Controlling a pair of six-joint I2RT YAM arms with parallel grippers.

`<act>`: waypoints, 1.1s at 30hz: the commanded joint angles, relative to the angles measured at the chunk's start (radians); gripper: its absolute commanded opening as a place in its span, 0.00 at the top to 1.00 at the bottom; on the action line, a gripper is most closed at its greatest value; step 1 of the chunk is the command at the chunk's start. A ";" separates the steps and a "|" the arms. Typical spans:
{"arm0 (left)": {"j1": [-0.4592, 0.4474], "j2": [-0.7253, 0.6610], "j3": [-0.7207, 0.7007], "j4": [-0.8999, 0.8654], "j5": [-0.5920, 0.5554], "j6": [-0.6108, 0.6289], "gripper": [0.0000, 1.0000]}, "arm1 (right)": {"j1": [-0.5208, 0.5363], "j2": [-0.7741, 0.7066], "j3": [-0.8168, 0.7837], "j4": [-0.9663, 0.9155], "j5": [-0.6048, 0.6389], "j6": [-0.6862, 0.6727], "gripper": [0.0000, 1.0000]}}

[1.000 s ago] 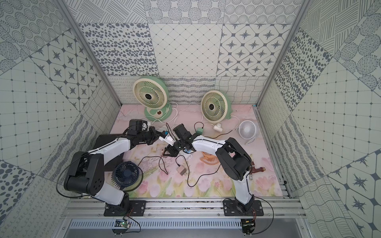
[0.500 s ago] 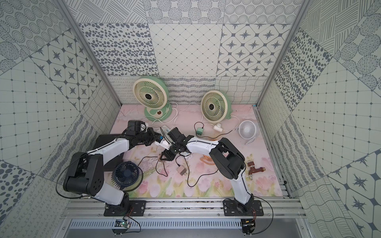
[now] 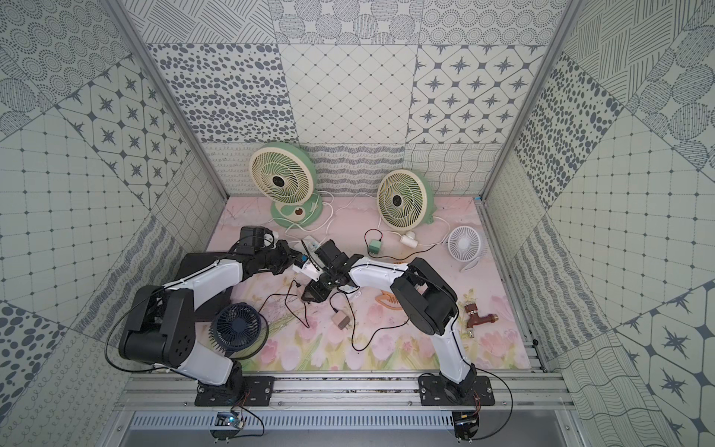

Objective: Unplug the desk fan from the power strip
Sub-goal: Place the plug at the center of the board.

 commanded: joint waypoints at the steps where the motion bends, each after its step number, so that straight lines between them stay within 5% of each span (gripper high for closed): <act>1: 0.004 0.019 -0.002 0.014 0.019 0.013 1.00 | -0.024 -0.043 0.022 0.020 0.027 0.002 0.55; 12: 0.001 0.080 0.001 0.069 0.047 -0.027 1.00 | -0.096 -0.096 0.026 0.114 0.202 0.066 0.54; 22: 0.000 0.130 0.015 0.081 0.052 -0.035 1.00 | -0.111 0.021 0.151 0.146 0.381 0.085 0.54; 33: -0.002 0.159 0.023 0.096 0.056 -0.042 1.00 | -0.129 0.103 0.215 0.136 0.413 0.123 0.57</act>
